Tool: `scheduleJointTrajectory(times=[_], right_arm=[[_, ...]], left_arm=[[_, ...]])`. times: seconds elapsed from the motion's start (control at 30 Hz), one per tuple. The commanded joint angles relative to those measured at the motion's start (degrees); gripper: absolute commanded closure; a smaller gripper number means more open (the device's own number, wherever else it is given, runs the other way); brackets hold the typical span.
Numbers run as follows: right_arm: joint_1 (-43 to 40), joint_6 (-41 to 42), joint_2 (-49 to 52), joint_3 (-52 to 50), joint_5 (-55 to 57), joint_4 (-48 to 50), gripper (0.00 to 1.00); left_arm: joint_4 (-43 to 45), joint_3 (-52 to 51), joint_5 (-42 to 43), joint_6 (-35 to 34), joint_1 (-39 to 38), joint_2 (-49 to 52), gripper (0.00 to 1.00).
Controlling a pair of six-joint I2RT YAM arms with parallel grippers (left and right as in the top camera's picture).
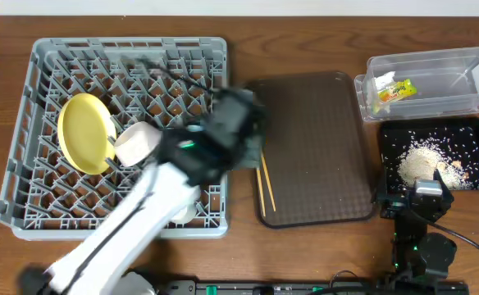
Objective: Sort waste into correct bins and load items into the dishwasher
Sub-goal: 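Move the left gripper over the wooden chopsticks on the brown tray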
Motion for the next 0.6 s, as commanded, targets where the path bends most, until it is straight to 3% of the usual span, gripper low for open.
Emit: scheduleJointTrajectory(times=[0.0, 0.27, 0.57], right_arm=[[-0.74, 0.61, -0.37, -0.22, -0.04, -0.02, 0.01], [-0.74, 0.61, -0.37, -0.22, -0.04, -0.02, 0.01], [-0.74, 0.61, -0.37, -0.22, -0.04, -0.02, 0.01]], left_arm=[[1.01, 0.55, 1.95, -8.7, -1.53, 8.57, 0.56], [8.28, 0.55, 2.4, -12.22, -0.96, 22.86, 0.56], [11.78, 0.55, 3.23, -14.86, -0.96, 30.71, 0.62]])
